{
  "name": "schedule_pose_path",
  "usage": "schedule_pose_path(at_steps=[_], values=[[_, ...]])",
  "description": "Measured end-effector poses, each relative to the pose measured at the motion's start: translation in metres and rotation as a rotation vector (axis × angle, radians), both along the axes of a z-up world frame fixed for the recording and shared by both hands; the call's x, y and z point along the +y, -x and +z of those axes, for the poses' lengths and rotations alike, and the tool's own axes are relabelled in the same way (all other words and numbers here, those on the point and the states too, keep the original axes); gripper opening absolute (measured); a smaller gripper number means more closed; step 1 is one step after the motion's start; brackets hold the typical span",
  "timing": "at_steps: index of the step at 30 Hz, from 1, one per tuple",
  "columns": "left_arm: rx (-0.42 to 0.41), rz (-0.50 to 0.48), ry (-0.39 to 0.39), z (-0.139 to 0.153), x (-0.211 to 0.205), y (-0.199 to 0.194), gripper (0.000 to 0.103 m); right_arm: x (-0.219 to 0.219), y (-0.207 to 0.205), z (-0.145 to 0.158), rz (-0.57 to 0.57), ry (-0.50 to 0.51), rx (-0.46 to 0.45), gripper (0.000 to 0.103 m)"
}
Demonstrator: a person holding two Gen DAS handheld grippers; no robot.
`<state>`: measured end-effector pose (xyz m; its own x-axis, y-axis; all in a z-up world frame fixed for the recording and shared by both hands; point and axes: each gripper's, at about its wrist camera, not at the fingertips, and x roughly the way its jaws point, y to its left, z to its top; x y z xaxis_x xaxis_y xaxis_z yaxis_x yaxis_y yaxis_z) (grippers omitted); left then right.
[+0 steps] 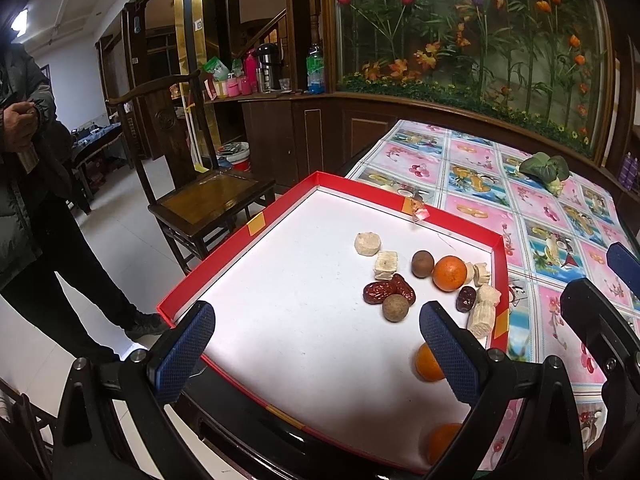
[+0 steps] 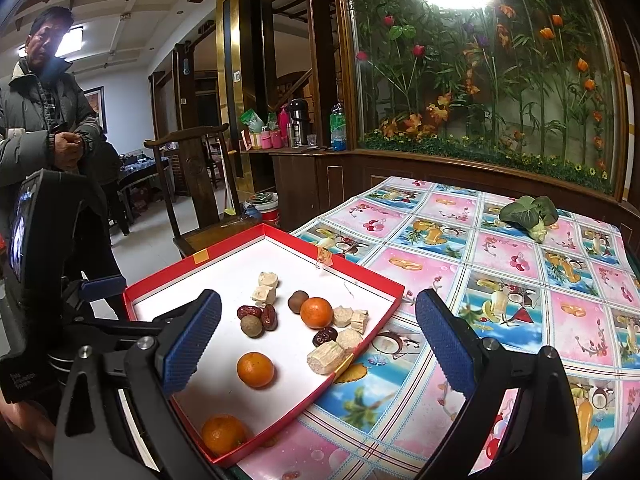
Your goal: Organize fruits
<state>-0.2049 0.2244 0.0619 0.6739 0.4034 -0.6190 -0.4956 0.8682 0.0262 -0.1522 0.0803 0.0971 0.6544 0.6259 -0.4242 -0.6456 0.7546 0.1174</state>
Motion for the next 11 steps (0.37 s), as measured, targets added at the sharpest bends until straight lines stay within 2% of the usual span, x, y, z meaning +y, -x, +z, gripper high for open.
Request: schedule_pose_path(at_steps=[11], values=[[-0.007,-0.022,-0.027,0.0046,-0.0036,-0.0038,0.102,0.0025,-0.0067,0.0012,0.0,-0.011,0.008,0.098]])
